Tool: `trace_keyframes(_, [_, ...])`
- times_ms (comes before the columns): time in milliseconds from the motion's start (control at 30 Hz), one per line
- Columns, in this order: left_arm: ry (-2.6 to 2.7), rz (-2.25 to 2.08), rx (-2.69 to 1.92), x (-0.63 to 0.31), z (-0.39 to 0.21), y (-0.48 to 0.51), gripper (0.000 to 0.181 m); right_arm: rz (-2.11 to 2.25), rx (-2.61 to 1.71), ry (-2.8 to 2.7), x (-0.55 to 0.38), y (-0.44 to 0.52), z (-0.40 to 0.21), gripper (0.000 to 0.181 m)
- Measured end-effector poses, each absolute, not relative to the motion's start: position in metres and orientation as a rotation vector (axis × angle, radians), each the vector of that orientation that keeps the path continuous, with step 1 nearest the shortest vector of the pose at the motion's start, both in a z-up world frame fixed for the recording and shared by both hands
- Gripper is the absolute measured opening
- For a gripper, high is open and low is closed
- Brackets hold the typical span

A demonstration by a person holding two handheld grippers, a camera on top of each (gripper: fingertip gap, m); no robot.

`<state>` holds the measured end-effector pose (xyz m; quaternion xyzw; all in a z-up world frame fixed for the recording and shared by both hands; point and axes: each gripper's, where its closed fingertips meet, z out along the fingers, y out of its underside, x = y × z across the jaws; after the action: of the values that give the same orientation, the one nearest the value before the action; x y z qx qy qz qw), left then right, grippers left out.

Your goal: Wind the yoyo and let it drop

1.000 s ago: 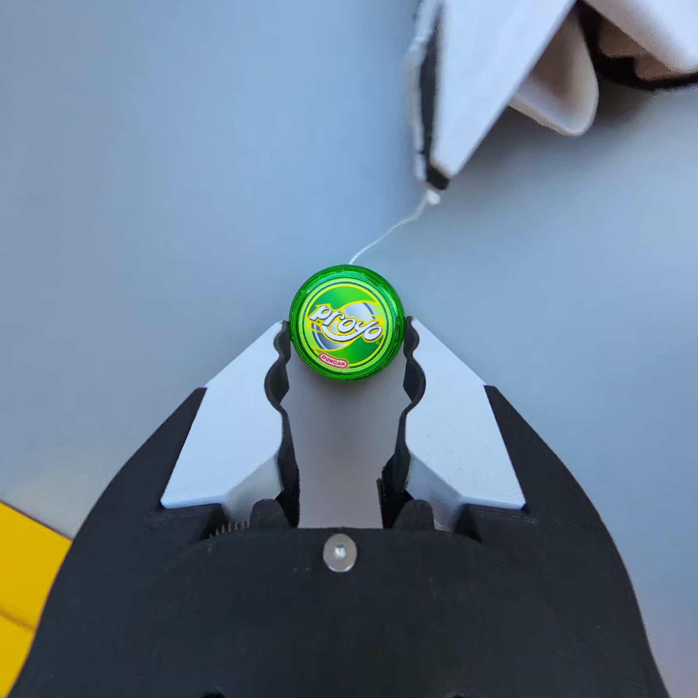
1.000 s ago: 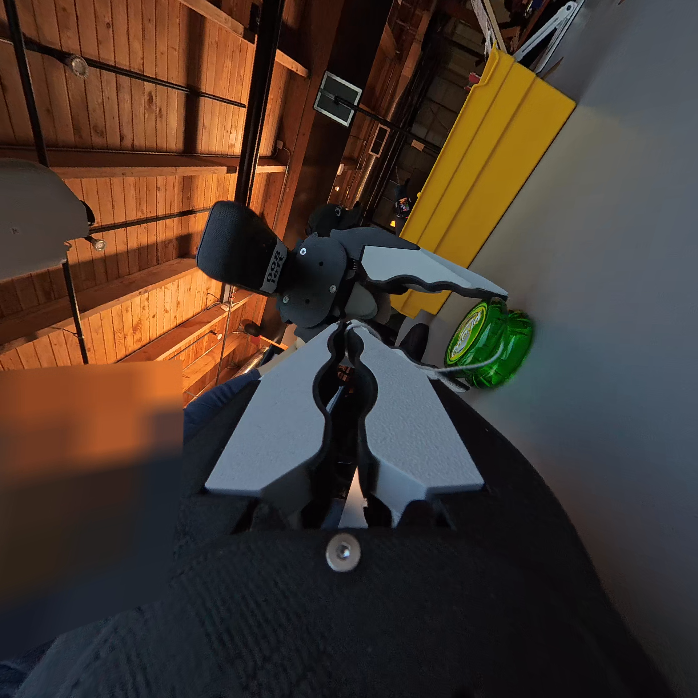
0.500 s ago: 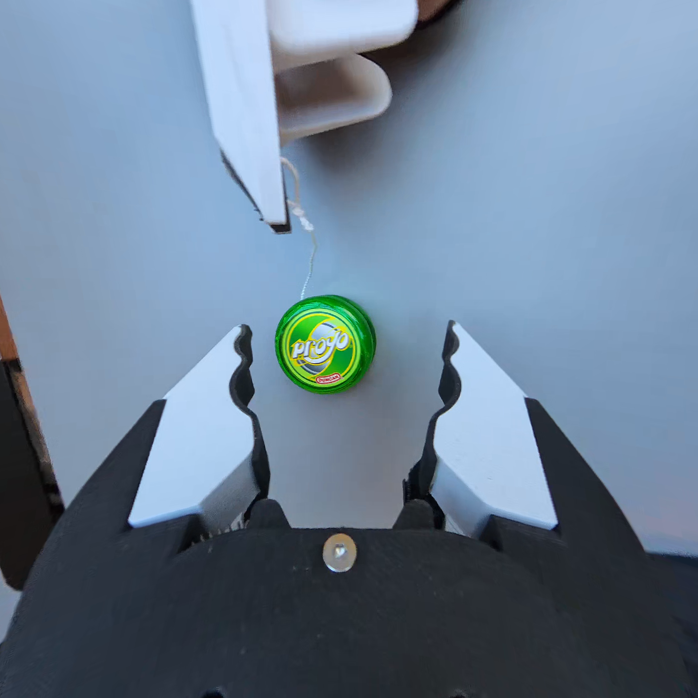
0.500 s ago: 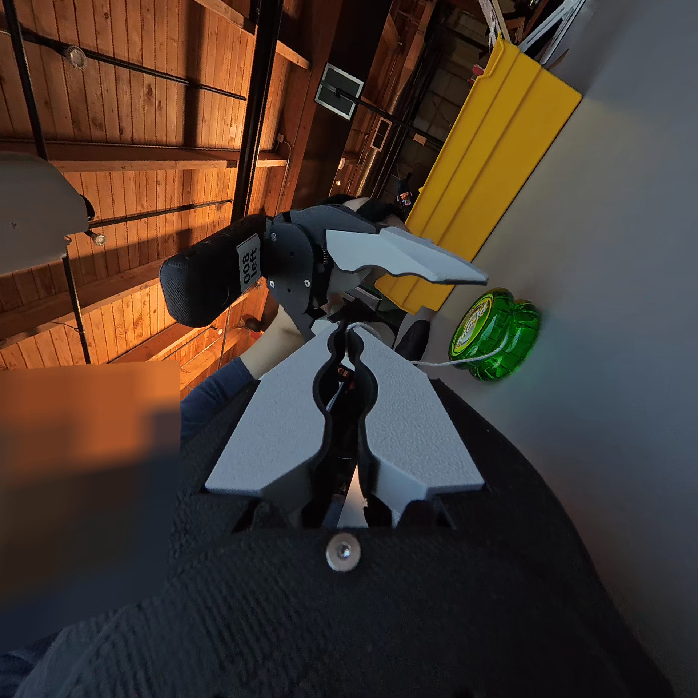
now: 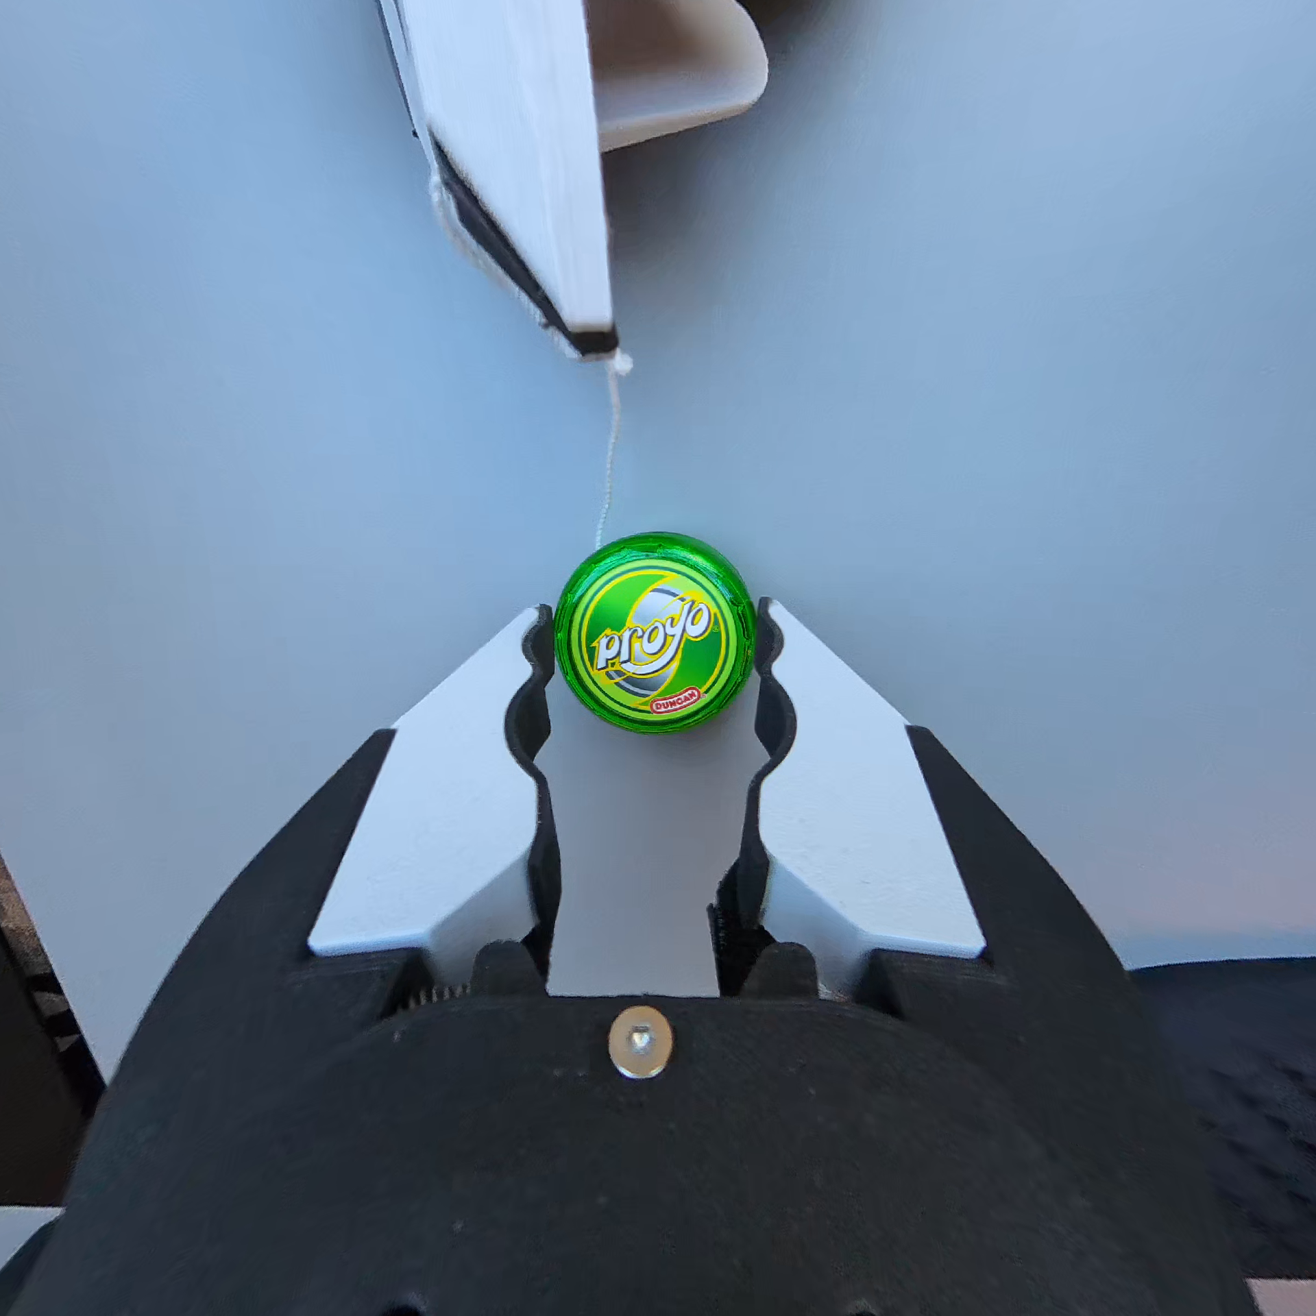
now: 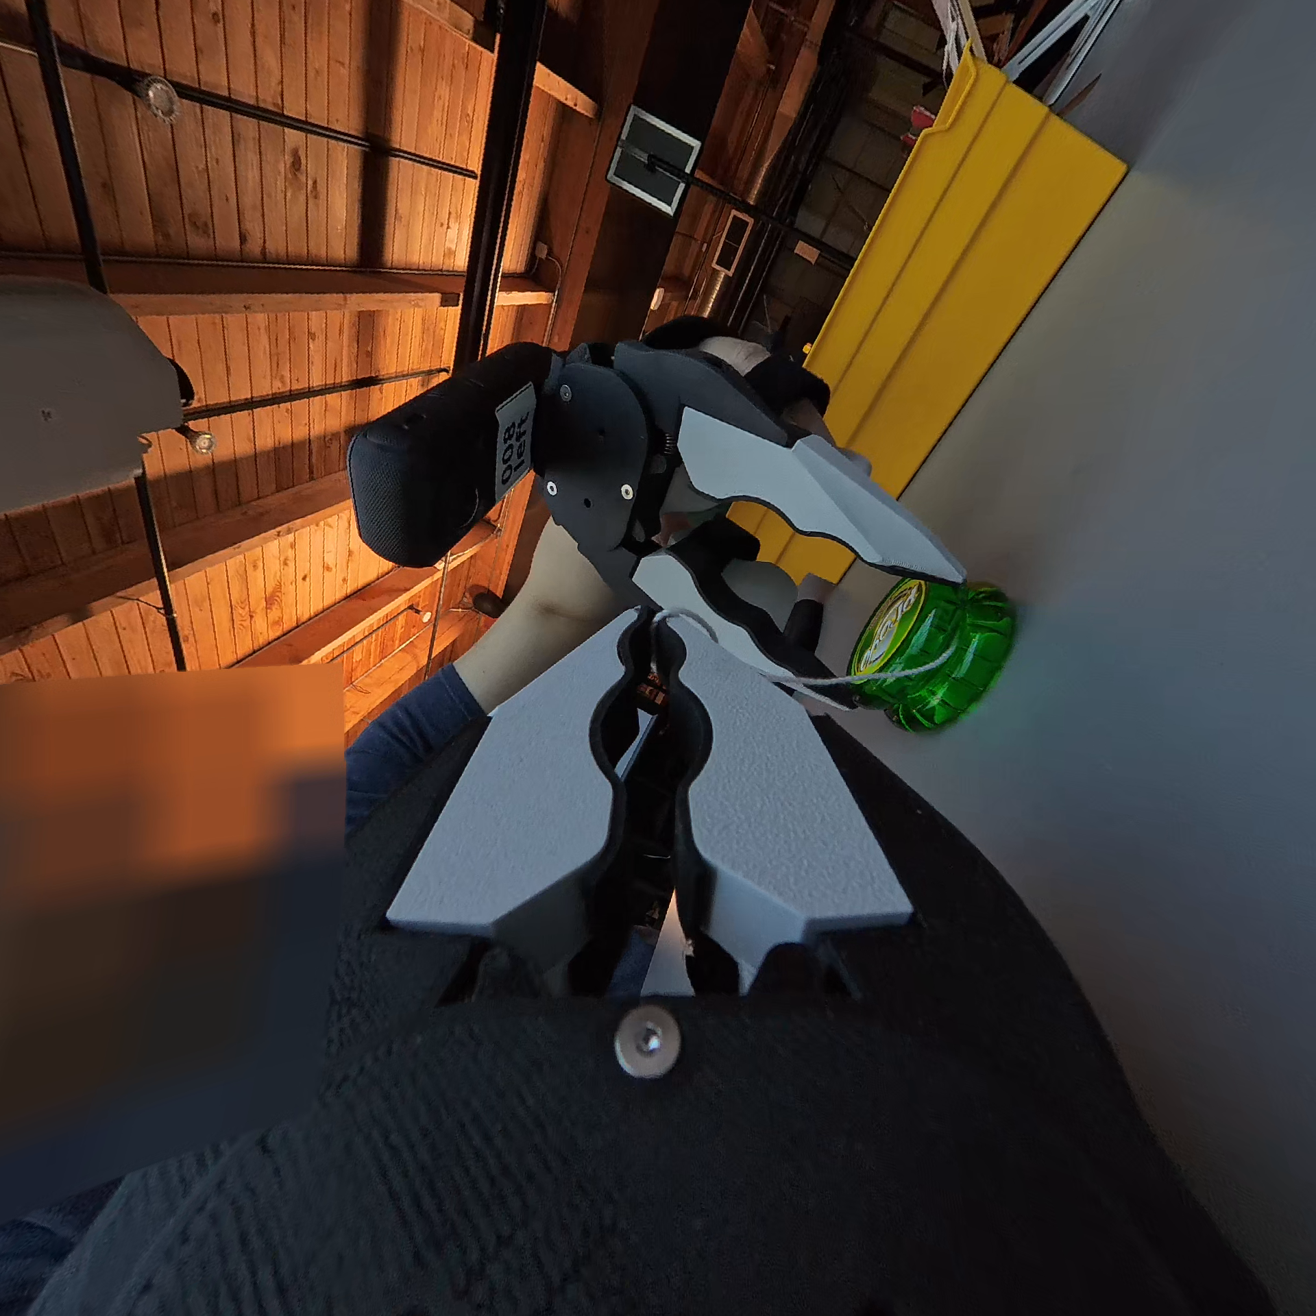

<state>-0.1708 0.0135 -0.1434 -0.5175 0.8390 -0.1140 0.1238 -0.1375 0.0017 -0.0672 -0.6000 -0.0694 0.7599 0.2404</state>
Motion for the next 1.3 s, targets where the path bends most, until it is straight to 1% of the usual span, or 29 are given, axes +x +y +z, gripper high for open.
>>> trace_keyframes(233, [2.247, -0.293, -1.682, -0.169, -0.144, 0.017, 0.055, 2.070, -1.651, -0.186, -0.138, 0.003, -0.069, 0.000])
trace_keyframes(433, [1.767, -0.300, -2.008, -0.158, -0.142, 0.027, 0.055, 2.041, -1.669, -0.173, -0.138, 0.005, -0.072, 0.000])
trace_keyframes(533, [1.639, -0.363, -2.046, -0.152, -0.141, 0.016, 0.058, 2.031, -1.666, -0.175, -0.138, 0.006, -0.071, 0.000])
trace_keyframes(667, [1.683, -0.357, -1.947, -0.151, -0.136, 0.016, 0.064, 2.038, -1.665, -0.170, -0.138, 0.005, -0.072, 0.000])
trace_keyframes(800, [1.783, -0.531, -1.876, -0.147, -0.121, 0.007, 0.066, 2.038, -1.664, -0.181, -0.138, 0.005, -0.071, 0.000])
trace_keyframes(933, [2.051, -0.509, -1.696, -0.155, -0.122, -0.004, 0.082, 2.046, -1.664, -0.182, -0.138, 0.004, -0.071, 0.000])
trace_keyframes(1033, [2.210, -0.379, -1.522, -0.161, -0.130, -0.003, 0.083, 2.049, -1.663, -0.190, -0.139, 0.003, -0.071, 0.000])
trace_keyframes(1167, [2.313, -0.354, -1.443, -0.161, -0.135, -0.002, 0.082, 2.053, -1.666, -0.202, -0.140, 0.001, -0.070, 0.000])
trace_keyframes(1300, [2.355, -0.347, -1.448, -0.161, -0.139, 0.003, 0.072, 2.058, -1.668, -0.197, -0.139, 0.001, -0.071, 0.000])
